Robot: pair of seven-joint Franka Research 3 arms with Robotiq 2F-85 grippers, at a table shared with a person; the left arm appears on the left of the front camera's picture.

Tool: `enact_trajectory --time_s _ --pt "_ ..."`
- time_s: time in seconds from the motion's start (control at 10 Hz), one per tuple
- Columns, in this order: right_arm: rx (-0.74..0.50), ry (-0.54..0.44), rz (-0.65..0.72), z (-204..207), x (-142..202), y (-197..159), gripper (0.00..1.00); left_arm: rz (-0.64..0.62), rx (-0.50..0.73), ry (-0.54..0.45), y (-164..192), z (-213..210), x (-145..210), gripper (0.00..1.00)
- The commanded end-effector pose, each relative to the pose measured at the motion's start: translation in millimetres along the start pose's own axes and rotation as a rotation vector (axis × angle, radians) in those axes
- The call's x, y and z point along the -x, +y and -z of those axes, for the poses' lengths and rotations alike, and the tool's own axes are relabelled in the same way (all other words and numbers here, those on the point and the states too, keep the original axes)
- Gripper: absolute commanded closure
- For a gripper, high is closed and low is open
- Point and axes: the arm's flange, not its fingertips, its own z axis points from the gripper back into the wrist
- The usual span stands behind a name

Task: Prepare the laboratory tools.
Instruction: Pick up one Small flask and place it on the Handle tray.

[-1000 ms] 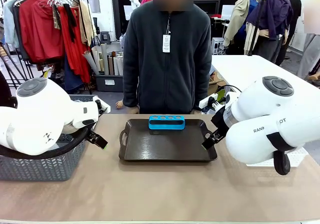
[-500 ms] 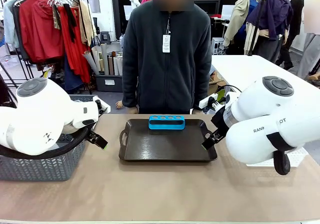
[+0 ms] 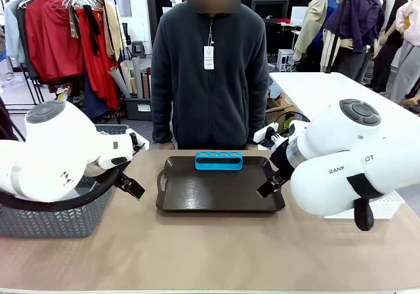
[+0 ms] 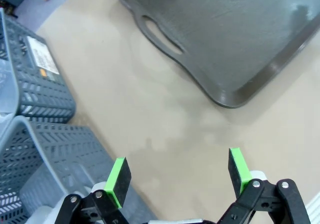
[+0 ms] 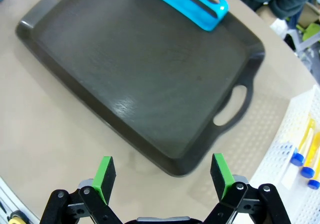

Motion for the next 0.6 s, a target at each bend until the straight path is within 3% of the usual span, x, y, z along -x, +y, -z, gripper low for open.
enact_trajectory --time_s 0.0,0.5 --pt "-0.082 -0.012 -0.021 -18 -3 -15 0.00 0.021 0.108 0.005 10 -18 -3 0.00" --pt "-0.179 -0.030 -0.073 -67 -6 -40 0.00 0.119 0.230 -0.069 19 -74 -29 0.00"
